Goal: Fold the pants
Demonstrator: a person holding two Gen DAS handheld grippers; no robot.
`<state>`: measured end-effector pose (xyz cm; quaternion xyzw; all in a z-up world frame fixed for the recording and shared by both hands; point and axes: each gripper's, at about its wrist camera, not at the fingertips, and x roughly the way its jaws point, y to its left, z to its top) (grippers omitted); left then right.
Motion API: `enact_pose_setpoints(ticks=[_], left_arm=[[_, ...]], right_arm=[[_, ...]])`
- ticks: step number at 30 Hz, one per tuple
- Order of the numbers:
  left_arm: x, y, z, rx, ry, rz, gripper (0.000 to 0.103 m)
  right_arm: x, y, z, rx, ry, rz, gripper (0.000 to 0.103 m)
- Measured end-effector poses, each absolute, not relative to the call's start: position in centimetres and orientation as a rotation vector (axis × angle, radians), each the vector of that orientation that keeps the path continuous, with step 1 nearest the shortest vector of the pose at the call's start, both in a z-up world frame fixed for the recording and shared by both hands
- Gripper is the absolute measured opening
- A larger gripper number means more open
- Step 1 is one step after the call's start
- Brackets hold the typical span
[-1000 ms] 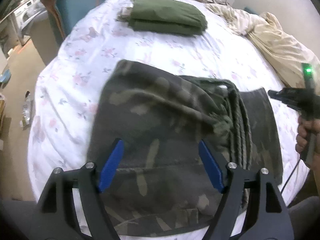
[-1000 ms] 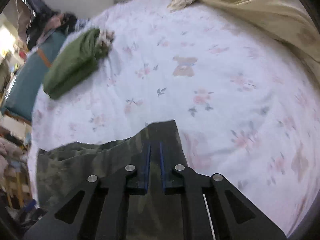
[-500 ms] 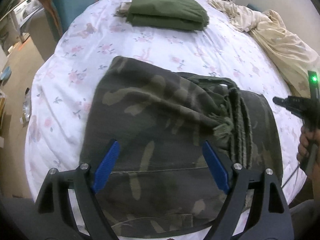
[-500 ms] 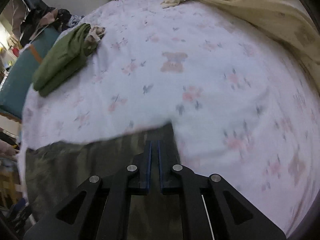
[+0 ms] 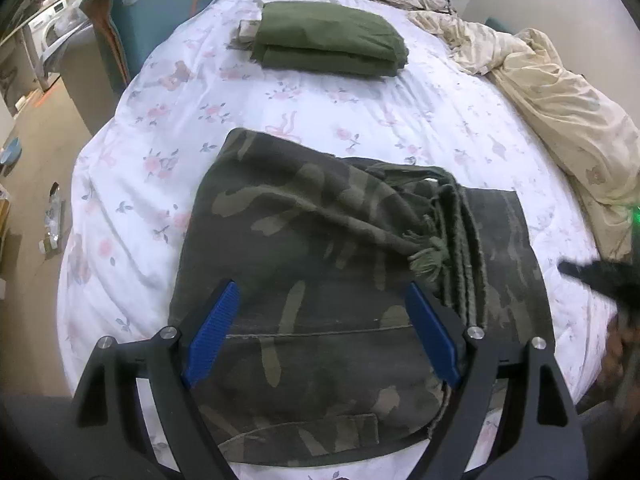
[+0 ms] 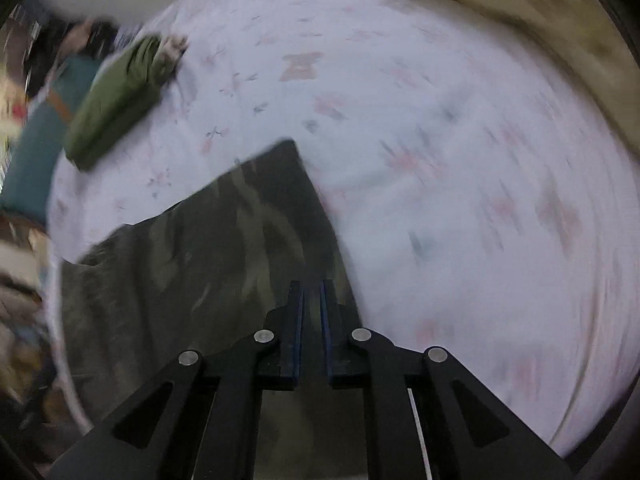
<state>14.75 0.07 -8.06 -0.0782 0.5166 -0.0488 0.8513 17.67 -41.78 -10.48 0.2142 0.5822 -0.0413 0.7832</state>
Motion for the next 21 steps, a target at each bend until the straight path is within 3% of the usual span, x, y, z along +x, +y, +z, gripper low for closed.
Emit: enact_pose_setpoints(ticks=[1, 2, 3, 7, 11, 15, 17, 18, 19, 21], left_arm=[[14.6, -0.1, -7.9, -0.165, 1.086, -0.109, 0.083], [14.5, -0.2, -7.9, -0.169, 1.086, -0.116, 0.083], [14.4, -0.3, -7.8, -0.173, 1.087, -0.123, 0.083], [13.6, 0.0, -7.7, -0.185, 1.098, -0.142, 0.083], [13.1, 0.3, -7.7, -0.218, 1.106, -0.151, 0.083], [12.9, 0.0, -7.1, -0.224, 1.089, -0.171, 0.083], [12.8, 0.0, -6.9, -0.213, 1.077, -0.166, 0.083], [12.7, 0.2, -6.8, -0.211, 1.070, -0.156, 0.083], [12.8, 0.3, -6.8, -0.213, 1.070, -0.154, 0.083], [12.8, 0.4, -6.9, -0.217, 1.073, -0.150, 0.083]], right_arm=[[16.1, -42.2, -10.4, 0.511, 1.257, -0.101, 0.058], [14.2, -42.5, -10.6, 0.549, 1.260, -0.128, 0.075], [12.7, -42.4, -10.8, 0.575, 1.248, -0.154, 0.082], [8.3, -42.6, -12.3, 0.667, 1.243, -0.252, 0.082], [4.6, -43.5, -15.4, 0.876, 1.228, -0.288, 0.076], [5.2, -41.7, -16.3, 0.787, 1.254, -0.279, 0.067], [5.5, -40.5, -16.1, 0.758, 1.279, -0.213, 0.054], [5.6, -40.0, -16.0, 0.736, 1.283, -0.195, 0.040], [5.6, -39.8, -15.8, 0.723, 1.285, -0.185, 0.018], [5.4, -39.5, -14.8, 0.699, 1.250, -0.174, 0.010]])
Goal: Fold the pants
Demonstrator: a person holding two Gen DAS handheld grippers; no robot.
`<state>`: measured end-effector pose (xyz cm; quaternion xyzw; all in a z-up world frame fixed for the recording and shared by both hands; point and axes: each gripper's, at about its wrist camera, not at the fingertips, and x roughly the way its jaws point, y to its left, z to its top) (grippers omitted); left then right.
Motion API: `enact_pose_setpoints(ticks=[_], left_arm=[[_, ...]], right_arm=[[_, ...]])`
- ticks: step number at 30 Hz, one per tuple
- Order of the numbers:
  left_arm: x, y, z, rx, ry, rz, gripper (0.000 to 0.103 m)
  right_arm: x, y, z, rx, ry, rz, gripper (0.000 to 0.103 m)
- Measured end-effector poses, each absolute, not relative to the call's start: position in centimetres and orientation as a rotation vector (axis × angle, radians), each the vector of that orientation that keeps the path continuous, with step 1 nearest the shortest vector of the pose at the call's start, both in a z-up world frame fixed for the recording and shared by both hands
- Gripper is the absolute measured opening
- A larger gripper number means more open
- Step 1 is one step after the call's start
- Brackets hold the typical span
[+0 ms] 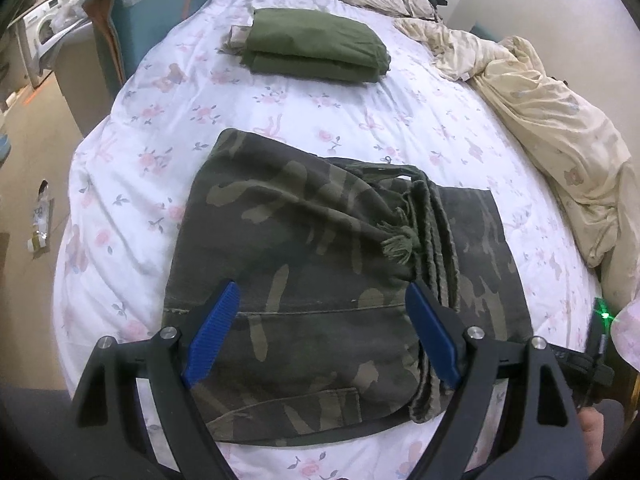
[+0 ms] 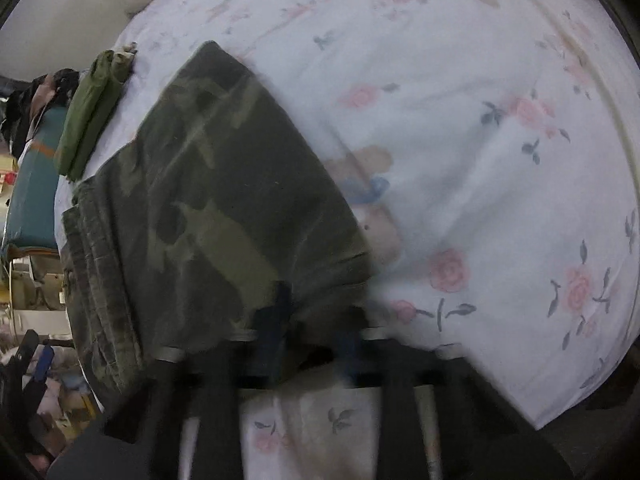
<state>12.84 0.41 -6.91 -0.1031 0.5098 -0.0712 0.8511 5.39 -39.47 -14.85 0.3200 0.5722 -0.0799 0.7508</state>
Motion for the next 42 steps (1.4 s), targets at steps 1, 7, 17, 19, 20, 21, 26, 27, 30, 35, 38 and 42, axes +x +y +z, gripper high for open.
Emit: enact_pose_setpoints(ticks=[1, 7, 17, 19, 20, 21, 26, 27, 30, 35, 38, 42], left_arm=[[12.8, 0.5, -7.0, -0.215, 1.074, -0.145, 0.083], [12.4, 0.5, -7.8, -0.183, 1.093, -0.147, 0.083], [13.0, 0.4, -6.2, -0.114, 1.162, -0.193, 0.083], [14.2, 0.0, -4.5, -0.080, 1.159, -0.193, 0.083], [14.9, -0.3, -3.8, -0.081, 1.163, -0.202, 0.083], [15.6, -0.7, -3.0, -0.087, 1.162, -0.213, 0.083], [19.0, -4.0, 0.5, -0.123, 1.136, -0.287, 0.083], [19.6, -4.7, 0.7, -0.129, 1.138, -0.301, 0.083], [21.9, -8.5, 1.2, -0.107, 1.161, -0.356, 0.083], [24.1, -14.1, 1.4, -0.072, 1.219, -0.479, 0.083], [25.2, -16.6, 0.9, 0.029, 1.234, -0.494, 0.075], [25.3, -16.3, 0.0, 0.190, 1.229, -0.492, 0.012]], right_arm=[[5.3, -39.3, -14.0, 0.678, 1.225, -0.175, 0.009], [4.4, -37.7, -9.1, 0.652, 1.060, -0.087, 0.008], [5.0, -34.0, -3.3, 0.654, 0.837, 0.139, 0.007], [4.8, -33.1, -2.6, 0.668, 0.815, 0.185, 0.007], [4.8, -32.7, -2.3, 0.671, 0.805, 0.209, 0.007], [4.9, -32.1, -2.1, 0.667, 0.797, 0.235, 0.007], [5.7, -29.8, -1.8, 0.660, 0.784, 0.368, 0.007], [5.9, -29.3, -1.9, 0.665, 0.790, 0.391, 0.007], [6.2, -28.3, -1.9, 0.640, 0.800, 0.423, 0.007], [6.4, -25.7, -1.4, 0.553, 0.805, 0.491, 0.007], [5.9, -23.9, -0.9, 0.461, 0.799, 0.548, 0.007], [5.1, -22.3, -0.3, 0.380, 0.785, 0.604, 0.008]])
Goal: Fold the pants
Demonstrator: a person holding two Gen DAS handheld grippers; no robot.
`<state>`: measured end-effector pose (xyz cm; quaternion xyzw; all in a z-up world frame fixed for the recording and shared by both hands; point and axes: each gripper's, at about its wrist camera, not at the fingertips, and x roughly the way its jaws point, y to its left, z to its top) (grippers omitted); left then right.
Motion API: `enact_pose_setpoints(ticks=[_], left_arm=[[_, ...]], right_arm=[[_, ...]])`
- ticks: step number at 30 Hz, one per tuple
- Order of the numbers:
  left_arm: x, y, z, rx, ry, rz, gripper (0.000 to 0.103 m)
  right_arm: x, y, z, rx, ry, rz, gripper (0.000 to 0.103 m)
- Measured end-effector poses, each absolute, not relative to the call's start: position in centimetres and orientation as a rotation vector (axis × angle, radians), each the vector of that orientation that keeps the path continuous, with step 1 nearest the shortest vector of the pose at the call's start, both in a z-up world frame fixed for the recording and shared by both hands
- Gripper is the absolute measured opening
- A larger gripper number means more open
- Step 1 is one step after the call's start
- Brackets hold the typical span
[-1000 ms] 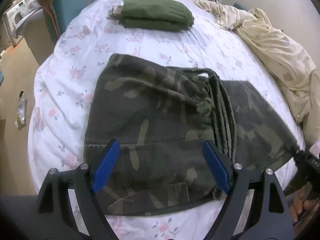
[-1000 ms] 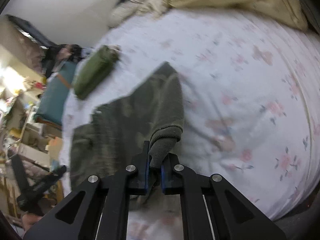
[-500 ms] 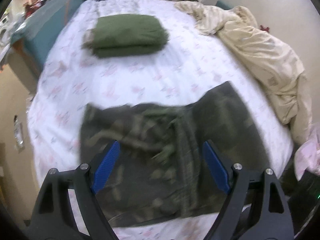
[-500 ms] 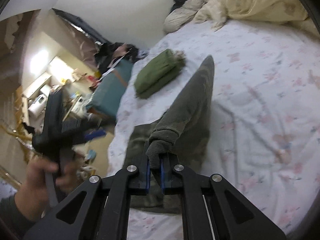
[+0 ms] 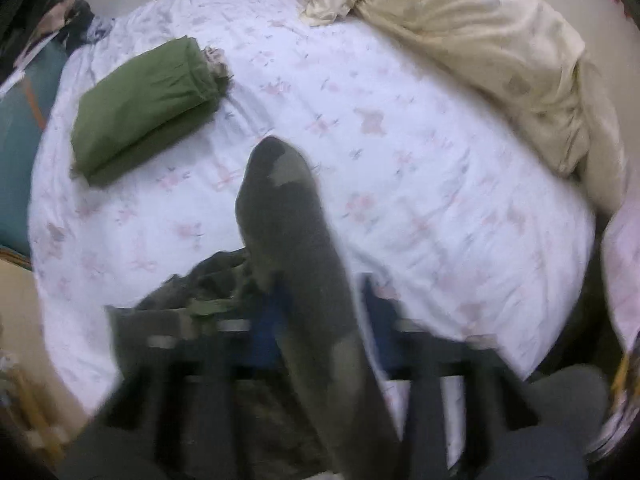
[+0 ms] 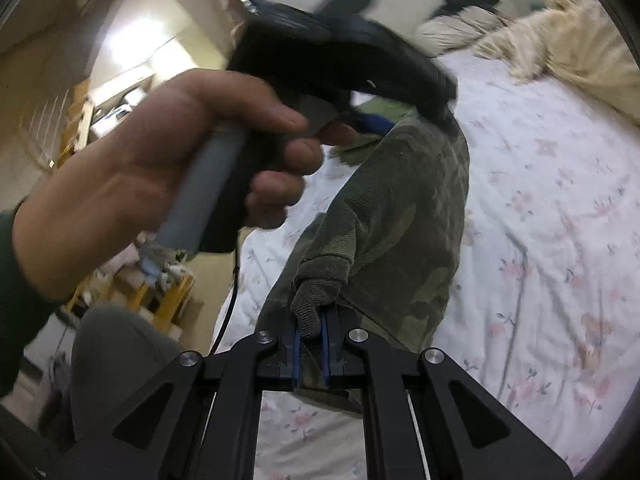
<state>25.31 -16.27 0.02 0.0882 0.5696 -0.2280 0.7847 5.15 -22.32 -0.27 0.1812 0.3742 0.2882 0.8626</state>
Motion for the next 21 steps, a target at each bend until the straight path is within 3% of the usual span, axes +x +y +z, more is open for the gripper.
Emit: enact_pose_setpoints(ticks=[2, 9, 15, 21], left_arm=[[24.7, -14.3, 0.5, 0.185, 1.209, -0.491, 0.007], [22.5, -4.9, 2.2, 0.096, 1.149, -0.441, 0.006], [22.2, 3.6, -2.6, 0.017, 1.202, -0.311, 0.006], [23.2, 8.7, -8.0, -0.124, 1.260, -0.278, 0.006]], right_arm=[[5.2, -21.9, -0.3, 0.384, 0.788, 0.632, 0.008], [4.9, -16.2, 0.0, 0.270, 0.814, 0.762, 0.008], [5.5, -9.1, -2.6, 0.192, 0.930, 0.820, 0.008], [6.7, -6.0, -4.0, 0.149, 1.071, 0.866, 0.017]])
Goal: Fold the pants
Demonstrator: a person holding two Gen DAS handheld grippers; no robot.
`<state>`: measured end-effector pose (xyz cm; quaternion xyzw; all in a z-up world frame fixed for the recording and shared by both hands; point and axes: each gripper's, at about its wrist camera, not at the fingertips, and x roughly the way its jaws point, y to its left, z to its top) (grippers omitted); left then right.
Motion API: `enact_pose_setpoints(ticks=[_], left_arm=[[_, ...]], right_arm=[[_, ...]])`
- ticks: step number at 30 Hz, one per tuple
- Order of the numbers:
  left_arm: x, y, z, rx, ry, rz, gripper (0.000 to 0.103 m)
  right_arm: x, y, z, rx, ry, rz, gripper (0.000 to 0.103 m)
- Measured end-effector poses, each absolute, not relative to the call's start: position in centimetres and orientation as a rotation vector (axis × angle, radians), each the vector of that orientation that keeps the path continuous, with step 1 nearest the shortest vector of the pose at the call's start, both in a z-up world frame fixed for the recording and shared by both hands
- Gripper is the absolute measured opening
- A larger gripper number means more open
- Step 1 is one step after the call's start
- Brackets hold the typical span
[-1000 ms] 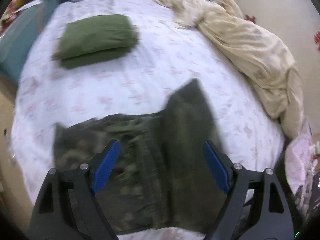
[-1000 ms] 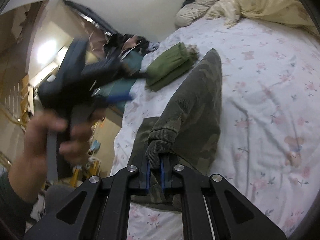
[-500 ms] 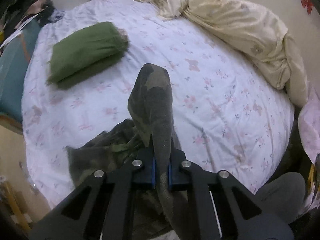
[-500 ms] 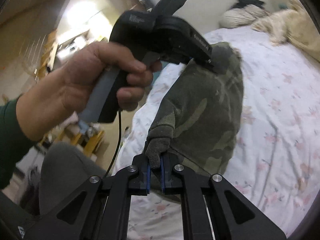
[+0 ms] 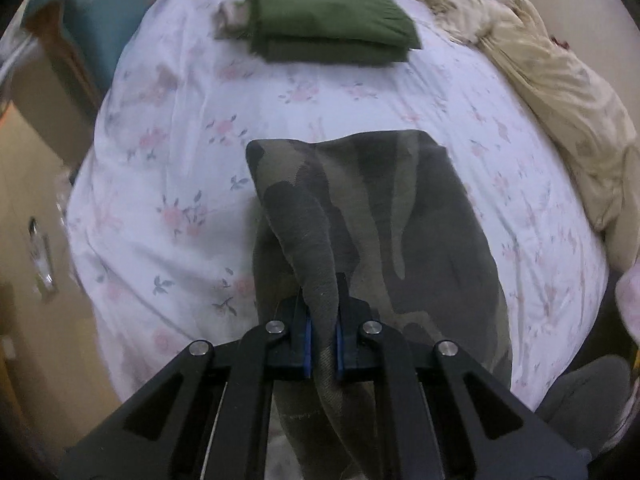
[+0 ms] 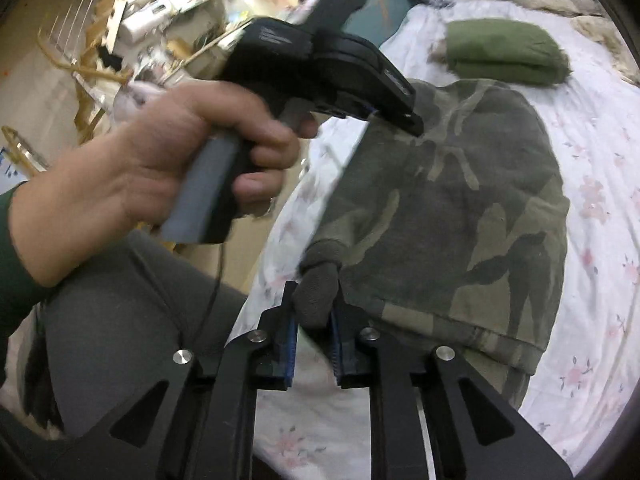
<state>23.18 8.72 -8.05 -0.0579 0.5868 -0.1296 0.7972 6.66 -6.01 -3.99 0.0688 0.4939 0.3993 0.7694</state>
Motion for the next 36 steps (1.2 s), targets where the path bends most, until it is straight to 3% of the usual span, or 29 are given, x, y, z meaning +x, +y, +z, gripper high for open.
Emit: enact_pose_setpoints(ticks=[2, 6, 7, 9, 10, 12, 16, 20, 23, 29, 32, 33, 36], left_arm=[[23.4, 8.2, -7.6, -0.078, 1.228, -0.307, 0.006], [24.0, 8.1, -7.3, -0.040, 1.221, -0.319, 0.006], [24.4, 8.1, -7.5, -0.051, 1.233, -0.322, 0.006], [24.6, 7.8, -7.9, -0.029, 1.243, -0.333, 0.006], [24.5, 7.5, -8.0, -0.004, 1.241, -0.329, 0.006], [24.5, 7.3, -8.2, 0.017, 1.246, -0.322, 0.006], [24.6, 7.9, -9.6, 0.059, 1.260, -0.249, 0.007], [24.1, 8.9, -12.1, 0.095, 1.343, -0.157, 0.018], [23.4, 10.2, -11.7, 0.117, 1.363, -0.062, 0.058], [20.7, 8.9, -5.6, 0.010, 1.066, -0.215, 0.060], [20.5, 5.3, -7.7, 0.068, 1.146, -0.356, 0.059], [20.5, 4.6, -9.1, 0.081, 1.194, -0.361, 0.057], [20.5, 3.7, -10.9, 0.060, 1.231, -0.357, 0.057]], right_arm=[[6.7, -7.0, -3.2, 0.130, 1.067, 0.887, 0.022], [7.6, -12.6, -1.9, 0.231, 1.019, 0.869, 0.063], [8.0, -13.9, -1.8, 0.262, 1.003, 0.851, 0.063], [9.8, -16.4, -2.7, 0.250, 0.987, 0.717, 0.058], [10.8, -16.4, -3.6, 0.198, 1.011, 0.657, 0.038], [12.5, -15.7, -5.7, 0.116, 1.045, 0.589, 0.014], [14.1, -13.1, -9.1, 0.107, 1.114, 0.603, 0.014], [14.3, -10.9, -10.9, 0.083, 1.171, 0.692, 0.010], [15.0, -11.5, -10.9, 0.089, 1.175, 0.705, 0.008], [16.4, -13.8, -11.1, 0.151, 1.222, 0.709, 0.001], [15.9, -14.3, -10.2, 0.199, 1.223, 0.719, 0.003], [15.8, -14.5, -9.9, 0.212, 1.211, 0.722, 0.011], [15.6, -15.8, -9.0, 0.309, 1.174, 0.710, 0.011]])
